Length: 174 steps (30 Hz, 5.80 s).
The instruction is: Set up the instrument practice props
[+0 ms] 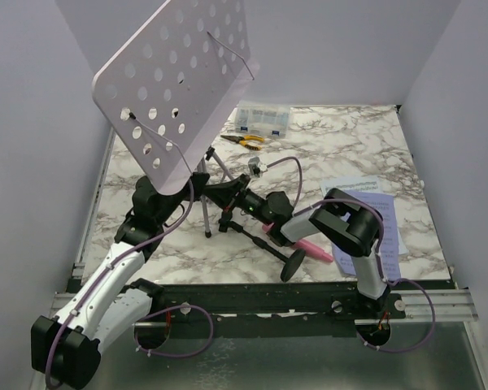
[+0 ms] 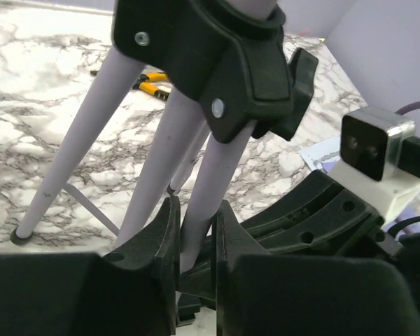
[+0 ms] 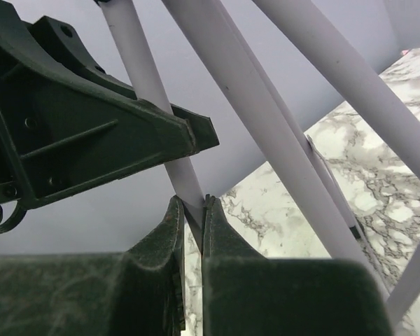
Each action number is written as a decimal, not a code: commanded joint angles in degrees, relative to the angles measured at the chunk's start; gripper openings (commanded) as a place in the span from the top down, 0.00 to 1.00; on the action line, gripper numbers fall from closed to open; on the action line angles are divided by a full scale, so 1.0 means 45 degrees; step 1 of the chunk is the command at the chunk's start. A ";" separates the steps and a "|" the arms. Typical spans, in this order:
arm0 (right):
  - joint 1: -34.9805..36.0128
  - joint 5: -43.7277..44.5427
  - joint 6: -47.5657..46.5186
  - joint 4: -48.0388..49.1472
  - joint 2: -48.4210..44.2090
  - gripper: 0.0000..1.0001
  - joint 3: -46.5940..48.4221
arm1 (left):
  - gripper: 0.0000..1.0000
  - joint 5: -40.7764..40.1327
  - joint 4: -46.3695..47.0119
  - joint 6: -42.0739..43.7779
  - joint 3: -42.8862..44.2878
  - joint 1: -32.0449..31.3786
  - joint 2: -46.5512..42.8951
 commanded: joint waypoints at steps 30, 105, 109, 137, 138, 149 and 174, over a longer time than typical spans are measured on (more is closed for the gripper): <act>-0.1619 0.0373 -1.0363 -0.8560 -0.1828 0.27 0.3179 | 1.00 0.0994 -0.1561 0.1266 -0.0316 -0.0023 -0.0342; -0.0198 0.9083 -1.4012 -0.5844 -0.1699 1.00 -0.2257 | 1.00 -0.4553 -0.6931 -0.4855 -0.0607 0.0643 0.0931; 0.0675 1.0265 -1.3067 -0.6745 -0.1407 1.00 -0.1739 | 0.98 -0.5478 -0.6895 -0.4267 -0.0186 0.0881 0.1574; 0.2056 1.1633 -0.5510 -1.4520 0.0897 1.00 0.2624 | 0.05 -0.2618 -0.5952 -0.3354 -0.0160 0.2838 -0.1522; 0.2075 1.1475 -0.5572 -1.4192 0.0958 1.00 0.2407 | 0.06 -0.2465 -0.5591 -0.3260 -0.0181 0.2847 -0.1693; 0.2061 0.8121 -0.6436 -1.0286 0.0954 1.00 0.0327 | 0.14 0.2326 0.0234 -0.2338 -0.0521 0.2833 -0.1061; 0.1378 0.4545 -0.7804 -1.0538 -0.2536 0.72 0.0354 | 1.00 0.0582 -0.1268 0.3275 -0.0105 0.1531 0.0814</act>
